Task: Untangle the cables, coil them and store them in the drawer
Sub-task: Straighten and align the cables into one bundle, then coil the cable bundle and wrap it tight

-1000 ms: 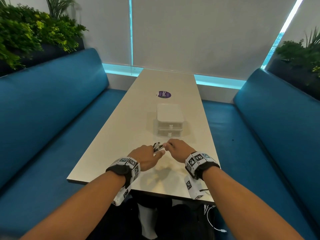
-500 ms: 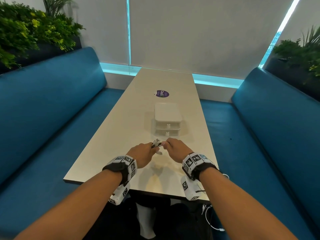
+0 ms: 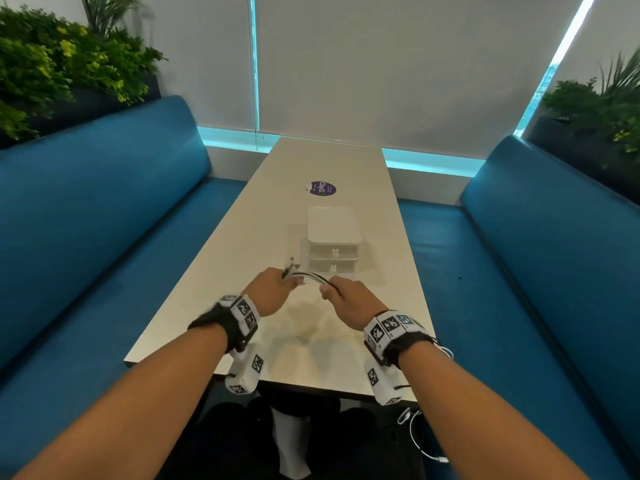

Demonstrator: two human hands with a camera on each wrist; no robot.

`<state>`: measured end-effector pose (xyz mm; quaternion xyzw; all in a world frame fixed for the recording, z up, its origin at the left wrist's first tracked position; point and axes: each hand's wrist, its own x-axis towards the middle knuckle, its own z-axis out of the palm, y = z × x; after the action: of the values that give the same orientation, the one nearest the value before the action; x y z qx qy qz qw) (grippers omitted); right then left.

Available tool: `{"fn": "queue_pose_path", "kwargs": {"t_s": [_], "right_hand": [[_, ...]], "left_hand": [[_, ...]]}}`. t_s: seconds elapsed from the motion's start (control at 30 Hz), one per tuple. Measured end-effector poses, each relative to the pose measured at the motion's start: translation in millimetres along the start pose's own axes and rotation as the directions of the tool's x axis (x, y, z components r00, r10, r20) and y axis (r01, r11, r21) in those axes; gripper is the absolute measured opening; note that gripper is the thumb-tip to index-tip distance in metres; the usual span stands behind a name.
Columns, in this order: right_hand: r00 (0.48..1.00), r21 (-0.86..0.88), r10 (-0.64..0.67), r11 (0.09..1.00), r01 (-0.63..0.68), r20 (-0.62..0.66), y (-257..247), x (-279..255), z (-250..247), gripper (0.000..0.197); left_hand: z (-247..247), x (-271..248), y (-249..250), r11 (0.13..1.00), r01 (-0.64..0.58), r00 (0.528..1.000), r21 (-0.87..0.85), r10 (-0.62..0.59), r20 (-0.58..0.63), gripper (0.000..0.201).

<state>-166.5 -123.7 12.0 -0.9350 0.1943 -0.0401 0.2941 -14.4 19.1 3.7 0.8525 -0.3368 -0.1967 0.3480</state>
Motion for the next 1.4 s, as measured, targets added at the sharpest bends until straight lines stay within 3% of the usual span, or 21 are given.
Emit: {"fn": "queue_pose_path", "kwargs": {"t_s": [0.13, 0.27, 0.4, 0.57, 0.73, 0.8, 0.87, 0.97, 1.1, 1.17, 1.23, 1.4], "right_hand": [[0.999, -0.023, -0.025, 0.999, 0.026, 0.031, -3, -2, -3, 0.029], [0.999, -0.13, -0.014, 0.991, 0.021, 0.05, -6, 0, 0, 0.028], [0.998, -0.145, 0.045, 0.989, -0.039, 0.034, -6, -2, 4, 0.026], [0.999, -0.093, 0.022, 0.996, -0.02, 0.023, -24, -8, 12, 0.031], [0.998, -0.112, 0.003, 0.994, 0.003, 0.06, -34, -8, 29, 0.024], [0.996, -0.151, -0.011, 0.988, 0.025, 0.091, -38, -7, 33, 0.024], [0.994, -0.157, -0.021, 0.987, 0.038, 0.112, -42, -8, 36, 0.026], [0.994, -0.139, -0.023, 0.99, 0.038, 0.109, -40, -8, 40, 0.025], [0.992, -0.03, -0.062, 0.997, 0.065, 0.108, -36, -6, 42, 0.024], [0.994, 0.013, -0.066, 0.998, 0.066, 0.083, -32, -5, 39, 0.024], [0.996, -0.019, -0.032, 0.999, 0.034, 0.082, -22, -5, 33, 0.026], [0.991, -0.057, 0.012, 0.998, -0.005, 0.131, -8, -6, 17, 0.033]], "left_hand": [[-10, 9, -1, 0.933, 0.122, 0.991, -0.34, -0.133, -0.009, 0.035], [-12, 14, -1, 0.836, 0.176, 0.965, -0.52, -0.251, -0.078, 0.037], [-6, 9, -2, 0.889, 0.169, 0.969, -0.425, -0.228, -0.091, 0.044], [17, -7, 4, 0.898, 0.178, 0.982, -0.404, -0.187, 0.016, 0.053], [28, -14, 20, 0.92, 0.082, 0.992, -0.383, -0.113, -0.057, 0.064], [34, -14, 24, 0.94, 0.049, 0.996, -0.338, -0.069, -0.047, 0.061], [40, -9, 21, 0.94, 0.082, 0.994, -0.331, -0.103, -0.047, 0.053], [40, -8, 21, 0.936, 0.123, 0.989, -0.33, -0.144, -0.041, 0.022], [34, -9, 26, 0.916, 0.127, 0.984, -0.38, -0.166, -0.071, 0.029], [29, -5, 26, 0.884, 0.129, 0.982, -0.449, -0.177, -0.066, 0.039], [21, 0, 25, 0.799, 0.101, 0.982, -0.593, -0.175, -0.069, 0.044], [15, -4, 35, 0.587, 0.001, 0.976, -0.809, -0.177, -0.127, 0.039]]}}
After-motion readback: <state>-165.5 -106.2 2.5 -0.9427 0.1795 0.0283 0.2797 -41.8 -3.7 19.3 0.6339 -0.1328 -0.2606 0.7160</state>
